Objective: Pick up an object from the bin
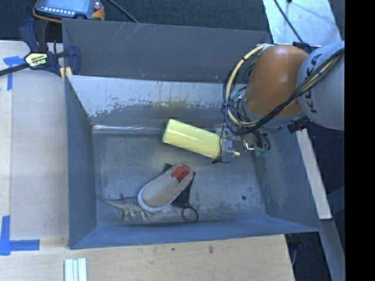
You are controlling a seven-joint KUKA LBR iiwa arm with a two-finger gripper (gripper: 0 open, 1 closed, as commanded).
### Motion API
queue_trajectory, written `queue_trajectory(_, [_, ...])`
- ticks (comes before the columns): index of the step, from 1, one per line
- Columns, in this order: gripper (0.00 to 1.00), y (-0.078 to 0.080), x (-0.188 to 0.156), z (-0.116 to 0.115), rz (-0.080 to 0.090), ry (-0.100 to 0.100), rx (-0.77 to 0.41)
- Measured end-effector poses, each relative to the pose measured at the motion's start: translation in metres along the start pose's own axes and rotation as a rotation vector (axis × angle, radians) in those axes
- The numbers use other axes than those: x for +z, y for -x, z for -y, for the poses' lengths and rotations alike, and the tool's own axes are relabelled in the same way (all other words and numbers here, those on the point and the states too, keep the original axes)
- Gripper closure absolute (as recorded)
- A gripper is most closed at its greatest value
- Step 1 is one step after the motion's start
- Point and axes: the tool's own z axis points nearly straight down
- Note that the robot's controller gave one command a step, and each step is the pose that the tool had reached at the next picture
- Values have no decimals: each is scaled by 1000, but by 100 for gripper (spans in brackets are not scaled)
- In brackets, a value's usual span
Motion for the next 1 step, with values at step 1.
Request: queue_trajectory(1, [100,1,-13,-3,-25,2,-7])
